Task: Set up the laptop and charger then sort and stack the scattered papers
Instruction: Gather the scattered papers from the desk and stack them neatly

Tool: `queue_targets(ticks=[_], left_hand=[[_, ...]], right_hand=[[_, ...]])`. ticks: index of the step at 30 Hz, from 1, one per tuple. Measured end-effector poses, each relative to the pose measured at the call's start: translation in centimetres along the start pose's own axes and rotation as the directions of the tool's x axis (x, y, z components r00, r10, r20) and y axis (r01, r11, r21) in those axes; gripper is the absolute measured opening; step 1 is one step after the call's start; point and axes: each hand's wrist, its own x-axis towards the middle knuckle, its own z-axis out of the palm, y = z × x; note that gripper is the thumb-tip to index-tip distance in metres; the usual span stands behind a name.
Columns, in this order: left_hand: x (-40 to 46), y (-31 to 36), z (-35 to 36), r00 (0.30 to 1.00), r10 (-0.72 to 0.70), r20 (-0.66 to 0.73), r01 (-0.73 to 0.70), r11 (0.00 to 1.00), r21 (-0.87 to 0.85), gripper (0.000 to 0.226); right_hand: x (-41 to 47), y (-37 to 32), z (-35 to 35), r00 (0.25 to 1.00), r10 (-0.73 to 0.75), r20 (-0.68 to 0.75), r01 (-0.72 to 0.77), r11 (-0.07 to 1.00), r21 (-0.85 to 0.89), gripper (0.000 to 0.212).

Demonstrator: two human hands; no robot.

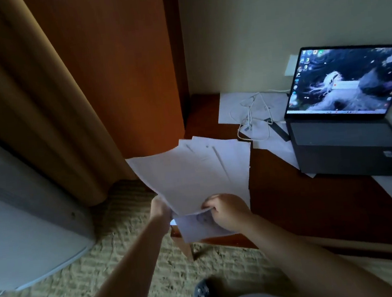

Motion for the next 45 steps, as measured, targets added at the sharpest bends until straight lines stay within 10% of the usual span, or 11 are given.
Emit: queue_targets(ticks=[4, 7, 11, 14, 21, 26, 34, 38, 42, 45], left_hand=[[0.0, -0.2, 0.1, 0.994, 0.006, 0.112, 0.027, 0.958, -0.285, 0.049], [0.6, -0.4, 0.1, 0.993, -0.049, 0.11, 0.07, 0.978, -0.196, 0.053], [1.6, -0.6, 0.5, 0.998, -0.005, -0.056, 0.003, 0.999, -0.046, 0.019], [1.4, -0.5, 1.0, 0.999, -0.037, -0.02, 0.036, 0.998, -0.044, 0.032], [1.8, -1.0, 1.3, 0.994, -0.107, -0.001, 0.107, 0.991, -0.077, 0.018], [1.9, -1.1, 1.0, 0.994, -0.081, 0.067, 0.079, 0.997, 0.021, 0.008], [1.7, -1.4, 0.5, 0.986, -0.138, 0.096, 0.139, 0.99, -0.001, 0.022], [1.8, -1.5, 0.7, 0.979, -0.203, 0.036, 0.205, 0.977, -0.066, 0.043], [2.5, -1.3, 0.6, 0.988, -0.136, -0.067, 0.146, 0.972, 0.183, 0.016], [1.1, -0.6, 1.3, 0.999, -0.015, -0.05, 0.03, 0.949, 0.315, 0.028]], right_hand=[[-0.2, -0.5, -0.8, 0.985, 0.161, 0.07, -0.146, 0.972, -0.182, 0.022], [-0.2, -1.3, -1.2, 0.962, 0.247, 0.118, -0.217, 0.952, -0.217, 0.023], [1.1, -1.8, -0.5, 0.916, 0.262, 0.304, -0.382, 0.801, 0.461, 0.055], [2.6, -2.3, -0.5, 0.914, 0.351, 0.204, -0.398, 0.674, 0.622, 0.036], [4.3, -2.3, 0.0, 0.857, 0.498, 0.134, -0.494, 0.719, 0.489, 0.057], [4.0, -3.8, -0.1, 0.853, 0.445, 0.272, -0.52, 0.677, 0.521, 0.108], [3.4, -4.5, -1.4, 0.824, 0.383, 0.418, -0.559, 0.67, 0.488, 0.12], [2.4, -3.9, -2.0, 0.84, 0.532, 0.111, -0.523, 0.736, 0.431, 0.068], [1.8, -3.0, -3.9, 0.6, 0.692, -0.402, -0.143, 0.587, 0.797, 0.039], [1.9, -1.2, -4.8, 0.369, 0.894, -0.254, -0.088, 0.306, 0.948, 0.04]])
